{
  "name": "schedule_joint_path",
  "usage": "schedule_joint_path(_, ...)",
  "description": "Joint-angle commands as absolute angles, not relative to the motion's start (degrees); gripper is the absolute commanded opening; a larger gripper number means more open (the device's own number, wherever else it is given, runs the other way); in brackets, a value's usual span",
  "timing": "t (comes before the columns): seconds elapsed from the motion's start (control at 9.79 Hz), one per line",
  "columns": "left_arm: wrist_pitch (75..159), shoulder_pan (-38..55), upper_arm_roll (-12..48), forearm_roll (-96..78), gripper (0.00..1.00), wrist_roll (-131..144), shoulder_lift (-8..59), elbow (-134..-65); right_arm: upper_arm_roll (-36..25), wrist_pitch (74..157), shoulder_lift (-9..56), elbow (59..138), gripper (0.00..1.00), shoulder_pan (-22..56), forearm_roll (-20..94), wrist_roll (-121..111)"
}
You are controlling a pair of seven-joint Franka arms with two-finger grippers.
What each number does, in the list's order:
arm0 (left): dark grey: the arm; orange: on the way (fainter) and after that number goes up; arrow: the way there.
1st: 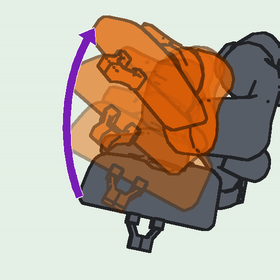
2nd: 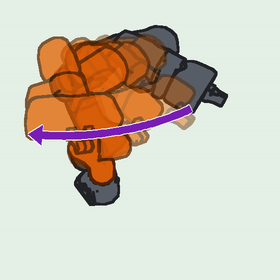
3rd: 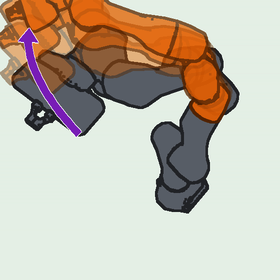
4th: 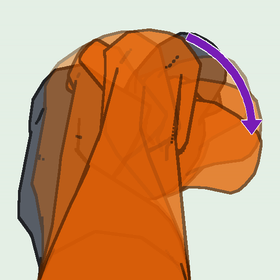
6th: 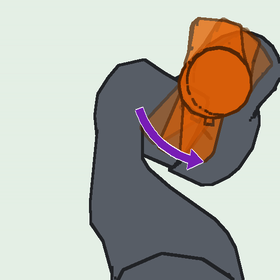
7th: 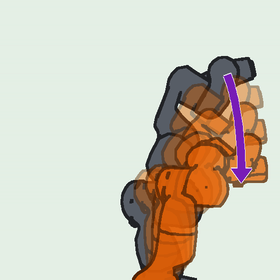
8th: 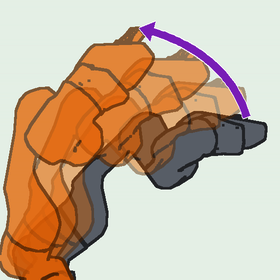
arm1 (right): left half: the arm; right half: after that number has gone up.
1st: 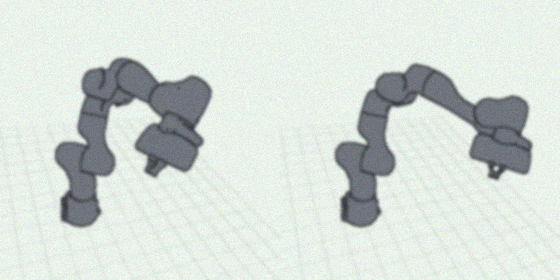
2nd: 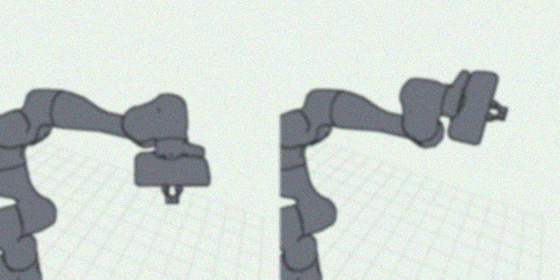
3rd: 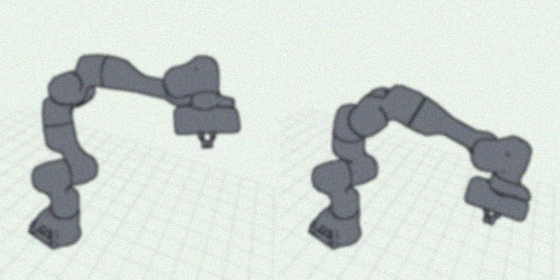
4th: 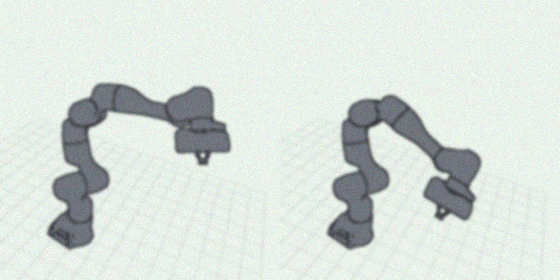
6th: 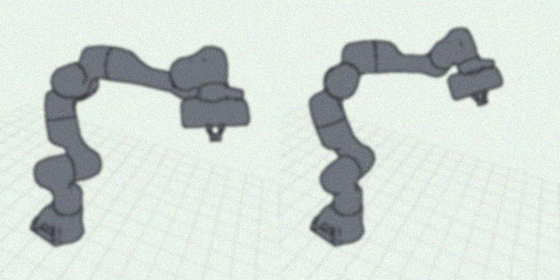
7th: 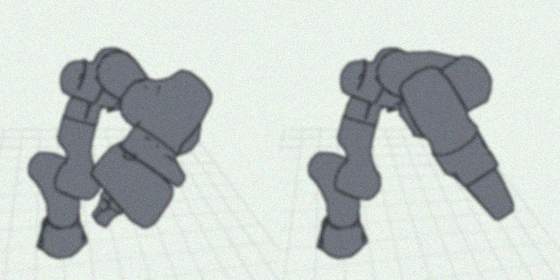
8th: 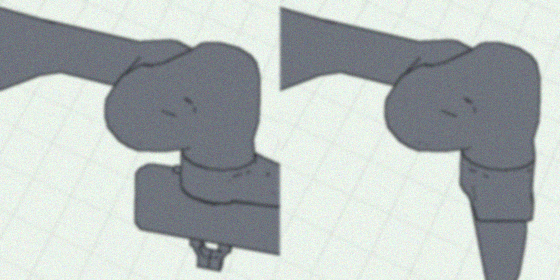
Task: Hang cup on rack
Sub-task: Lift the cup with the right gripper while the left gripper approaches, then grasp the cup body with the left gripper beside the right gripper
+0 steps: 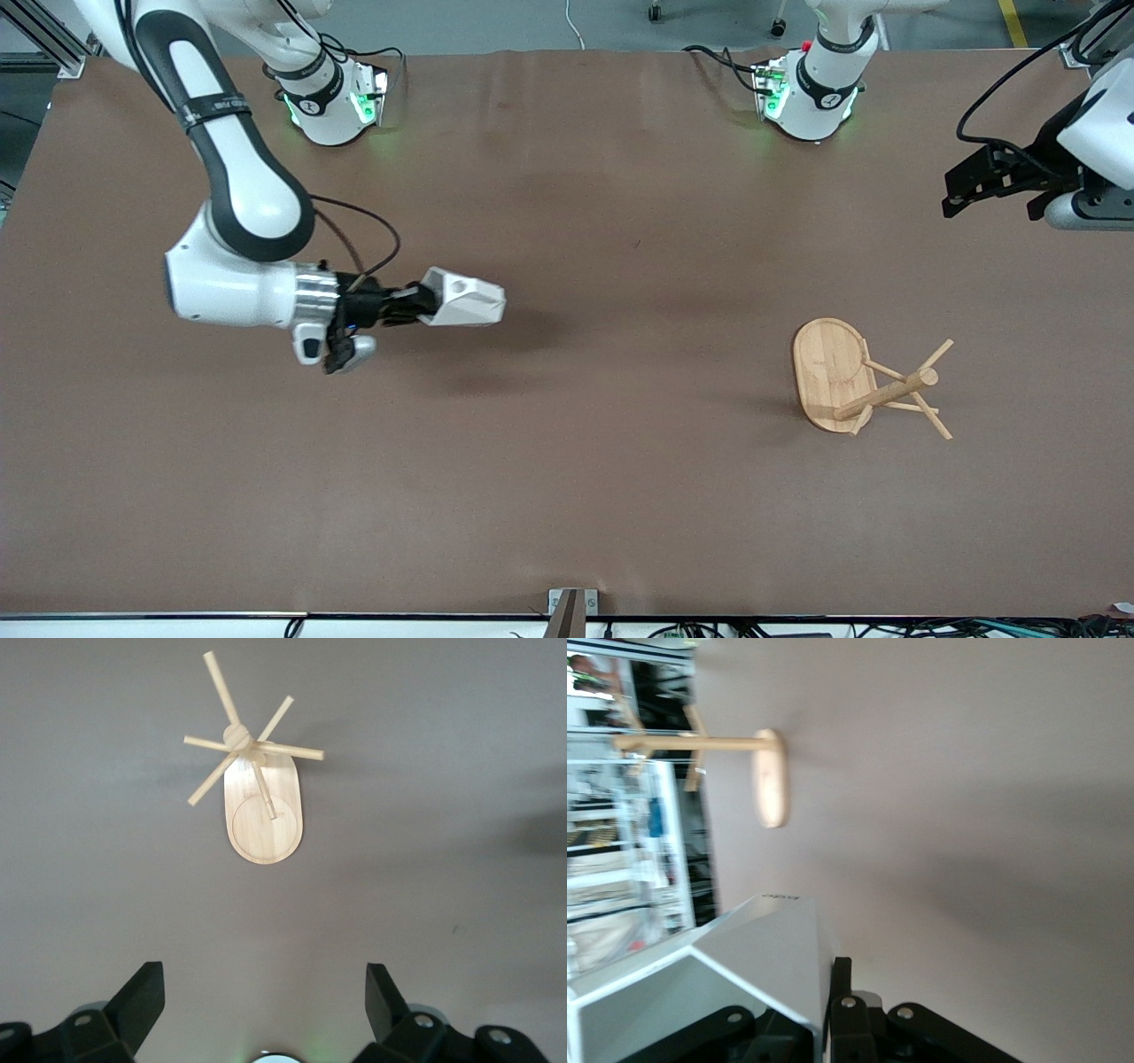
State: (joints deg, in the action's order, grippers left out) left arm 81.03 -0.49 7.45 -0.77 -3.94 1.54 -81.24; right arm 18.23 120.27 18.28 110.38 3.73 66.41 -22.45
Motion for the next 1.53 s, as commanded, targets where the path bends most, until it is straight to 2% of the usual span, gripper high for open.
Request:
schedule_joint_path(0.0,77.3,-0.9,8.4,-0.5,1.0,-20.7,1.3,-82.1,20.6,121.8,18.8,110.4,0.01,6.9,80.0,-22.6)
schedule_joint_path(0.2,75.4,-1.1,7.8,-7.4,1.0,-31.1,1.1,-82.1,21.7,124.3,20.3,108.6,0.01,11.3,87.0,-22.4)
schedule_joint_path(0.61,75.3,-0.4,8.3,-17.0,1.0,-50.6,3.8,-83.7,26.8,124.4,23.3,107.2,0.01,11.9,97.8,-22.7)
schedule_joint_path(1.12,76.1,-0.3,18.5,-19.1,0.96,-54.6,8.6,-88.4,27.5,126.7,24.5,105.7,0.01,14.0,99.6,-23.3)
schedule_joint_path(1.43,87.7,-0.3,25.3,-19.3,0.99,-48.1,9.7,-92.4,27.5,126.7,24.6,105.6,0.01,14.2,99.8,-23.3)
